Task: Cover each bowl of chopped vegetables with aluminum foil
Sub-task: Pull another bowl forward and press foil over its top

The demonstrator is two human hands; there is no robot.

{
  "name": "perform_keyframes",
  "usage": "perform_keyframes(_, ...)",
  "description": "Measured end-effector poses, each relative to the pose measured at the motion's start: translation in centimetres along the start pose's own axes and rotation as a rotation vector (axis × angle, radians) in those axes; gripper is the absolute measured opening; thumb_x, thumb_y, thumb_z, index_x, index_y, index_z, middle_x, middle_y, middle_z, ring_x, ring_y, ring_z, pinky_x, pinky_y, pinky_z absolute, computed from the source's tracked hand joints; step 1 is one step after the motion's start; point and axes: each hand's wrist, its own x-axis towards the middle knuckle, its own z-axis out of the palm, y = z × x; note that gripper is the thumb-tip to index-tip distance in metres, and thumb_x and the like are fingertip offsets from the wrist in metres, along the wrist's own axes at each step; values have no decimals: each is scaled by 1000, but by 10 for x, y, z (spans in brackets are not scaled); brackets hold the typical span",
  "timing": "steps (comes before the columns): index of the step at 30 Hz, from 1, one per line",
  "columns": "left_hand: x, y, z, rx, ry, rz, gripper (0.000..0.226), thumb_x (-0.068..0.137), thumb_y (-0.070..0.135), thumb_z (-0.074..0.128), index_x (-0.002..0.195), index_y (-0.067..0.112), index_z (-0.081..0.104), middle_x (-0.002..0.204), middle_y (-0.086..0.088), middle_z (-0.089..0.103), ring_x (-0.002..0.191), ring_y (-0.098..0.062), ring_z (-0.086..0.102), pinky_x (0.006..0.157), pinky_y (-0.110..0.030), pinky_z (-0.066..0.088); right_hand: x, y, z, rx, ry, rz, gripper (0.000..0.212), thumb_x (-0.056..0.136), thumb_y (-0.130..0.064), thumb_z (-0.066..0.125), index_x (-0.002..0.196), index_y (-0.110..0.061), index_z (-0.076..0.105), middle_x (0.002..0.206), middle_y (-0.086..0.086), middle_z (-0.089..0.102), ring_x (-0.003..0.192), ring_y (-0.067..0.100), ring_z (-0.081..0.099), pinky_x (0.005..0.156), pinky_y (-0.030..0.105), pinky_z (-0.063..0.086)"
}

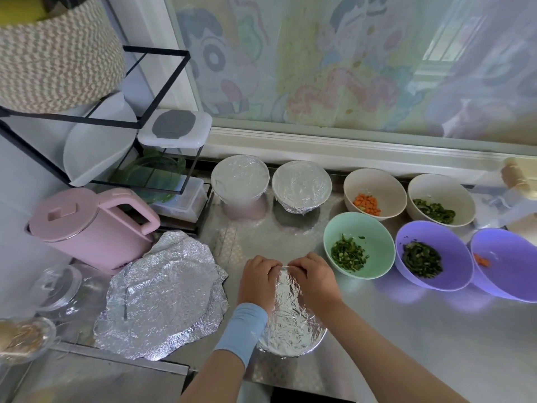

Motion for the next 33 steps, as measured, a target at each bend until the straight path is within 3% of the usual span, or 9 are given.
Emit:
perform_keyframes(4,-5,3,1,-8,44,-66,20,99,19,51,103,19,71,100,4,60,99,-15,48,86,-23,39,7,-3,-4,-9,-50,-53,9,87,-19,71,91,-16,77,81,-4,55,81,12,55,75,26,45)
perform_keyframes(8,-17,3,-1,115,118,-120,20,99,15,49,104,19,68,102,2,58,99,-17,48,77,-18,26,12,-2,-4,-154,-24,-243,12,81,-16,74,93,-14,76,86,1,61,83,23,56,76,33,48)
perform_keyframes(11,-14,3,-4,112,110,-41,25,95,8,51,111,18,67,107,2,57,99,-13,44,80,-15,26,6,0,-4,-187,94,-172,6,82,-14,75,87,-11,75,84,4,59,81,24,54,72,34,48)
perform_keyframes(14,-3,5,-2,43,1,68,22,97,15,53,111,18,71,102,4,58,95,-8,42,82,-17,34,-1,3,0,-166,94,-115,5,87,-15,71,85,-12,75,82,2,56,80,22,53,70,27,42)
perform_keyframes(18,0,4,2,18,-18,40,21,98,21,54,106,18,73,97,5,57,96,-11,47,80,-17,33,-7,7,3,-103,111,-68,8,88,-16,69,87,-12,76,78,-1,55,79,18,52,70,21,38)
perform_keyframes(22,-4,3,4,25,13,0,21,100,17,51,106,14,71,100,0,58,99,-17,49,84,-22,37,-2,4,1,-91,53,-94,9,88,-18,71,86,-12,76,76,-4,52,76,19,54,65,27,44)
perform_keyframes(27,-15,-2,-2,58,121,-111,24,100,10,47,108,15,69,104,-2,57,98,-16,47,81,-17,31,4,1,-5,-109,-8,-133,13,88,-16,69,99,-11,74,93,0,59,91,17,54,82,28,45)
perform_keyframes(31,-11,3,-4,26,16,19,38,93,-1,47,120,19,65,112,5,54,102,-4,38,86,-12,31,2,2,-1,-66,28,-72,10,90,-16,67,95,-12,75,87,-2,57,89,17,53,80,27,45)
perform_keyframes(33,-4,7,-2,17,-12,47,30,95,7,50,114,20,68,108,6,55,102,-7,42,86,-17,38,2,3,1,-63,39,-61,10,90,-17,67,93,-12,76,83,-1,56,86,17,53,75,25,42)
